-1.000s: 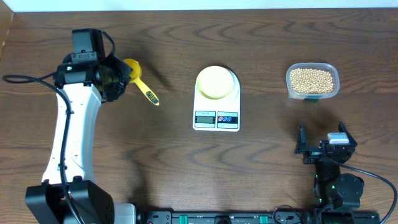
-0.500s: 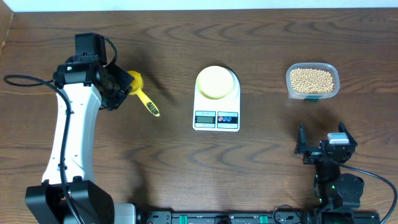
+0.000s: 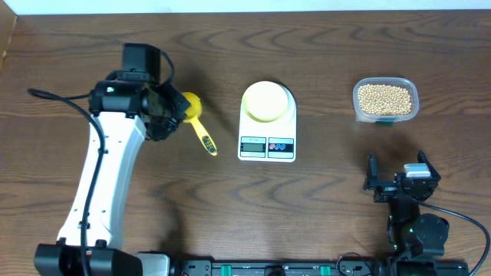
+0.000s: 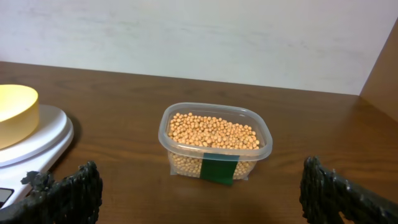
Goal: Scoop item into bowl and weigh 50g on scale
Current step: 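Carry scoop toward the scale while right gripper reaches toward it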
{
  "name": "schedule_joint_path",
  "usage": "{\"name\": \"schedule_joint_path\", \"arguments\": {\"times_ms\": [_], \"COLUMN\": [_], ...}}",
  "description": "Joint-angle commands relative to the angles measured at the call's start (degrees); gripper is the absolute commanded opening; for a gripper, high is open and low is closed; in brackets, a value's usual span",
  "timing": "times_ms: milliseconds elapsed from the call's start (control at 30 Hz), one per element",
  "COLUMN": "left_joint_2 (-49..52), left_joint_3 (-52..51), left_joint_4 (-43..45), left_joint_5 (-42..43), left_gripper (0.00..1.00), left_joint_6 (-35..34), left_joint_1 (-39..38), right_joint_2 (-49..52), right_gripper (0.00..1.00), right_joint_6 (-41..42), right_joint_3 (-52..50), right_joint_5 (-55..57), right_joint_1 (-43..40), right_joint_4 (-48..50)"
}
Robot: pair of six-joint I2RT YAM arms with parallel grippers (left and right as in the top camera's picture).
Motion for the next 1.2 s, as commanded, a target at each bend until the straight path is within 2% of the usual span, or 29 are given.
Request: {"name": "schedule_joint_path", "arguments": {"times_ms": [0, 233, 400, 533, 633, 733, 833, 1033, 1167], "left_joint_2": [-0.5, -0.4, -0.4, -0.4, -0.4, -0.4, -0.4, -0.4, -0.4], "left_joint_3": [0.3, 0.3, 0.3, 0.3, 0.3, 0.3, 0.3, 0.3, 0.3], "left_joint_4": [-1.4, -1.2, -0.2, 2.0, 4.3, 7.1, 8.6, 14.1, 19.8], "left_joint_5": [-0.8, -0.9, -4.8, -6.8, -6.9, -6.9, -6.8, -6.8, -5.2], "left_gripper": [0.08, 0.07, 0.07, 0.08, 0.08, 0.07, 0.08, 0.07, 0.07], "left_joint_6": [-1.6, -2.2, -9.2, -13.7, -14.3, -14.3, -15.9, -20.1, -21.5], "left_joint_1": [-2.1, -4.2, -6.2, -8.3, -9.5, -10.0, -10.0, -10.0, -10.6], "right_joint_2": [-0.4, -0.4, -0.4, -0.4, -0.4, -0.4, 0.5, 7.4, 19.6], "right_gripper": [0.99, 0.99, 0.99, 0.99, 0.99, 0.99, 0.99, 0.99, 0.99], "right_joint_6": [-0.2, -0.7, 0.2, 3.8, 5.5, 11.5, 17.2, 18.4, 18.4], "right_joint_3": [-0.1, -0.1, -0.1, -0.1, -0.1, 0.0, 0.0, 5.7, 14.3], "right_joint_5": [0.1, 1.7, 0.2, -9.0, -15.2, -23.8, -27.3, -33.0, -37.6], "right_joint_1": [0.5, 0.5, 0.5, 0.5, 0.5, 0.5, 0.5, 0.5, 0.5], "right_joint_4": [-0.1, -0.2, 0.9, 2.1, 3.3, 5.7, 7.4, 8.0, 7.9]}}
